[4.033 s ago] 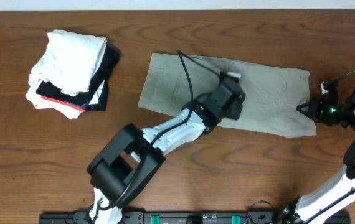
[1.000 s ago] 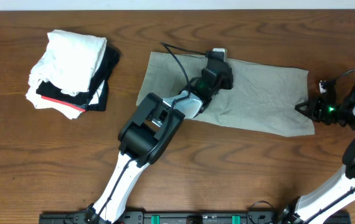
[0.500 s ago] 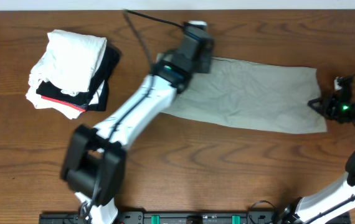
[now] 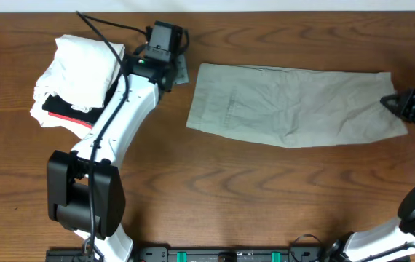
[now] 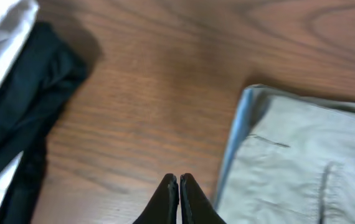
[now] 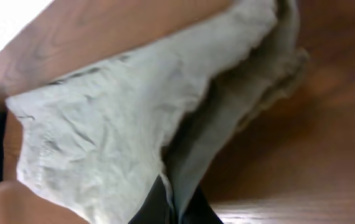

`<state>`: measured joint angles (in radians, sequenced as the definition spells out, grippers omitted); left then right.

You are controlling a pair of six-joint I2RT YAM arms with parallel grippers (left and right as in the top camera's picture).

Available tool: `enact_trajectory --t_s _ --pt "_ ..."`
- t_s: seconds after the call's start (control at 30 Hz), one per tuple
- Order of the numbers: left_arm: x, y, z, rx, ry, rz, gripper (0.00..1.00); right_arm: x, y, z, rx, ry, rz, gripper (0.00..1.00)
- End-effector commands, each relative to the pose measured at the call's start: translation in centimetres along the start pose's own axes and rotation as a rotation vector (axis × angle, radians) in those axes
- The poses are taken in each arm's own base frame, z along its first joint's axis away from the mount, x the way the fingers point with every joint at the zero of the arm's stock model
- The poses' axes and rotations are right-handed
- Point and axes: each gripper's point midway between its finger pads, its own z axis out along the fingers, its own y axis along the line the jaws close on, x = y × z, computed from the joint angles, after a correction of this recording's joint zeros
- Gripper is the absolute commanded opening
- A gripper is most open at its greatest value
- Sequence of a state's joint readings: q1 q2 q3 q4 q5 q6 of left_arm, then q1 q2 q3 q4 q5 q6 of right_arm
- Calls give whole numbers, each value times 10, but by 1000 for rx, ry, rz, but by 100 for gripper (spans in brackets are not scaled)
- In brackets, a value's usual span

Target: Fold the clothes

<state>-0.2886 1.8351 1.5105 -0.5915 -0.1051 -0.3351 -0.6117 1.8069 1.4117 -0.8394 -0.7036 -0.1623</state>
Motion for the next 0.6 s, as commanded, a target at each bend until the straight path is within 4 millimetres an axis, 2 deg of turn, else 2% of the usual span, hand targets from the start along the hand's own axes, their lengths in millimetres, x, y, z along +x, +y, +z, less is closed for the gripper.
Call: enact_trajectory --t_s 0.0,0.1,0.2,0.47,0.57 --pt "-3 11 -7 -19 -1 2 7 -23 60 -12 -58 -38 -143 1" --pt "1 18 -7 -34 22 -2 7 -24 95 -5 -70 -10 -236 1" --pt "3 20 -7 -40 32 -3 7 -16 128 13 -70 33 -332 1" --pt "5 21 -6 -44 39 -2 8 28 234 62 -176 114 -604 1" --pt "3 27 -5 -51 39 -13 8 44 265 76 -199 124 -675 1"
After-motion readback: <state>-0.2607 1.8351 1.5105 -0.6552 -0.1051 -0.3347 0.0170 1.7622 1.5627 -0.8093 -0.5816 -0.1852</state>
